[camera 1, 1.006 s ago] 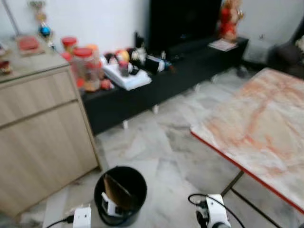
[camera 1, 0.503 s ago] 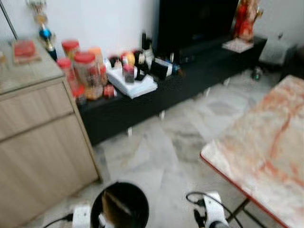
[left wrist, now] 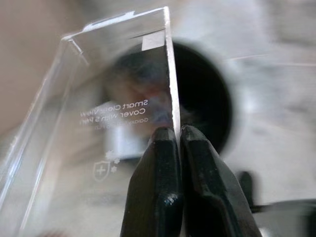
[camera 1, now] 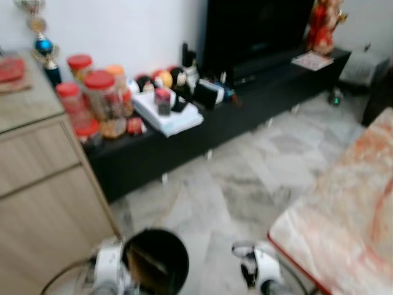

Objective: Picking trash to rubbish bin

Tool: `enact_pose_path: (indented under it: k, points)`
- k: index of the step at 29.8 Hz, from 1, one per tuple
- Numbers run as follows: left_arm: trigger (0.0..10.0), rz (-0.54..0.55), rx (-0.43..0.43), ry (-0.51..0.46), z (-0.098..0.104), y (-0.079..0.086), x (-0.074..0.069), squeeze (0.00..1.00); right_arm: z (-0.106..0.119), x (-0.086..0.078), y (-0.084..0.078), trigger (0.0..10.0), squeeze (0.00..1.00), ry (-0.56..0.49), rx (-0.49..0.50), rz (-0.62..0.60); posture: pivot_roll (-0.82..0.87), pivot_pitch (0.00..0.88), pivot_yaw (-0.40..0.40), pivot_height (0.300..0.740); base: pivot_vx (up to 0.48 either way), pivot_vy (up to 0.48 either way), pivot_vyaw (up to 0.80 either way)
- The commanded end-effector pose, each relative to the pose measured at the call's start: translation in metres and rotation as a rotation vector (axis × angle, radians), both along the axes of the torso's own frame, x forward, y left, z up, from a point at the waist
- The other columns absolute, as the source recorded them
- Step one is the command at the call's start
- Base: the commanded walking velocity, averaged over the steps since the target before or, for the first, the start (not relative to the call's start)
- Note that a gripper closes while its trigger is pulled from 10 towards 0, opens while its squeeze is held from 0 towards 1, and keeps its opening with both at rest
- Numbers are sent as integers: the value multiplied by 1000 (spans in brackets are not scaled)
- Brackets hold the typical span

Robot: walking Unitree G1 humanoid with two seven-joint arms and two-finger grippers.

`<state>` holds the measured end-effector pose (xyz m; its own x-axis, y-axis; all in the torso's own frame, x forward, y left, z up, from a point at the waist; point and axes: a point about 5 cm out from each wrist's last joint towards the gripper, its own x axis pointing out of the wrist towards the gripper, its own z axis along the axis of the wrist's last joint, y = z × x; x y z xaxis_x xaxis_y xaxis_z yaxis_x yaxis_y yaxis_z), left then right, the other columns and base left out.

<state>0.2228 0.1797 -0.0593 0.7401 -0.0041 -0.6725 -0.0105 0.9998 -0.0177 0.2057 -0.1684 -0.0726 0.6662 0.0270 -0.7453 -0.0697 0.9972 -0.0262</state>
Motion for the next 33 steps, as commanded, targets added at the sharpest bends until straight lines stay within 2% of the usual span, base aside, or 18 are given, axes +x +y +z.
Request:
enact_pose_path:
  k: [1, 4, 7, 8, 12, 17, 18, 25, 32, 33]
  points:
    - [10000, -9, 10, 30, -3, 8, -6, 0, -1, -1, 4, 10000, 0, 5, 16, -5, 0, 37, -60, 740, 0, 0, 0]
    - [10000, -47, -24, -2, 3, -2, 6, 0, 0, 1, 5, 10000, 0, -3, 23, -4, 0, 37, -60, 740, 0, 0, 0]
    - [10000, -51, -36, -19, 7, -5, 12, 0, 1, 2, 6, 10000, 0, -8, 29, 0, -6, 37, -61, 740, 0, 0, 0]
    - [10000, -80, -54, -40, 11, -10, 19, 0, 4, 7, 9, 10000, 0, -22, 40, 18, -8, 37, -61, 740, 0, 0, 0]
    - [10000, -107, -124, -71, 20, -22, 32, 0, 12, 20, 17, 10000, 0, -67, 82, 59, -13, 37, -60, 740, 0, 0, 0]
    - [10000, -115, -141, -80, 22, -25, 35, 0, 15, 25, 21, 10000, 0, -79, 122, 68, -19, 38, -61, 740, 0, 0, 0]
    - [10000, -153, -146, -88, 25, -32, 39, 0, 22, 33, 34, 10000, 0, -101, 177, 158, -23, 37, -63, 740, 0, 0, 0]
    - [10000, -189, -170, -99, 30, -41, 45, 0, 33, 45, 56, 10000, 0, -133, 281, 294, -34, 42, -70, 740, 0, 0, 0]
    - [10000, -191, -175, -96, 31, -41, 47, 0, 37, 47, 62, 10000, 0, -150, 332, 342, -42, 46, -75, 740, 0, 0, 0]
    - [10000, -190, -177, -97, 31, -41, 47, 27, 37, 47, 62, 10000, 0, -151, 332, 346, -44, 49, -76, 740, 0, 0, 0]
